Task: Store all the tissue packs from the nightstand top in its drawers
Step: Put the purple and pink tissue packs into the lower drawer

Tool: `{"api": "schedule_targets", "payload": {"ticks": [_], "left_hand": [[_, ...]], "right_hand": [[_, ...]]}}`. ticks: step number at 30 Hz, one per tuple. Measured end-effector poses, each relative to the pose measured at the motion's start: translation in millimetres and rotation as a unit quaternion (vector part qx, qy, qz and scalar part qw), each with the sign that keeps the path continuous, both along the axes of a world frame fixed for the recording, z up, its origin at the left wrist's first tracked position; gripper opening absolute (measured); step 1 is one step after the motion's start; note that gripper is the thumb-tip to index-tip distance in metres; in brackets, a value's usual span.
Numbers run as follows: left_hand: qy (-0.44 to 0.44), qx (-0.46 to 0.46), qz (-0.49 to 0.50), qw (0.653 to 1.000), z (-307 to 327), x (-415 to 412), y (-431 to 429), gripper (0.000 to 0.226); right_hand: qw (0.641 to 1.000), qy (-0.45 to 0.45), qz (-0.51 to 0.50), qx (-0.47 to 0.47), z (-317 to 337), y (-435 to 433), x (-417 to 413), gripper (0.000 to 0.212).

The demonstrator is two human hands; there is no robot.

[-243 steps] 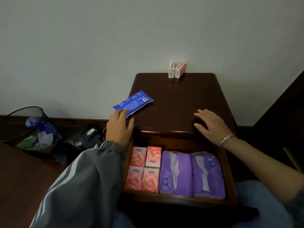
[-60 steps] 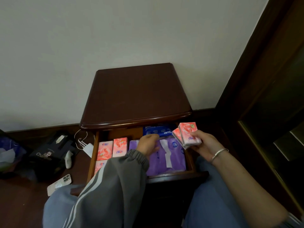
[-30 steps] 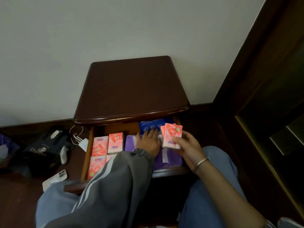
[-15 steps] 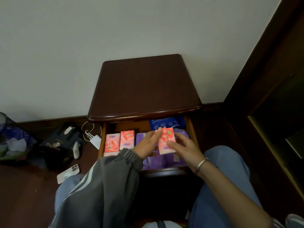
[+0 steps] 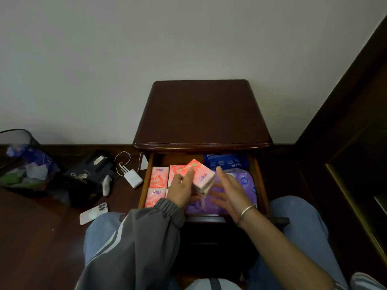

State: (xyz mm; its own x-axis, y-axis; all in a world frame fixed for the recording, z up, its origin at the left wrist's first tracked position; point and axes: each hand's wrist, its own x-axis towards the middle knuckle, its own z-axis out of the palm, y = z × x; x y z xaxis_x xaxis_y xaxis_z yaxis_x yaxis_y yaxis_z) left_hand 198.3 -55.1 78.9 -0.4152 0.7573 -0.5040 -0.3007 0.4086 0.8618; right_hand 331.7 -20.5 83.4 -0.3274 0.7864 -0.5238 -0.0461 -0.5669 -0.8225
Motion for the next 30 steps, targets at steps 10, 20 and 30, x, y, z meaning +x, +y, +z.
{"api": "schedule_targets", "payload": {"ticks": [10, 20, 30], "left_hand": [[0.043, -0.044, -0.017, 0.998, -6, -26, -5, 0.035], [0.597, -0.095, -0.357, 0.713, -26, -57, -12, 0.063], [0.567, -0.135, -0.439, 0.684, -41, -59, -11, 0.072]], "right_hand": [[0.999, -0.030, -0.030, -0.029, -6, 6, -44, 0.028], [0.998, -0.040, -0.040, -0.041, -7, 58, -37, 0.015], [0.994, -0.029, -0.099, -0.035, -30, 68, -37, 0.008]]}}
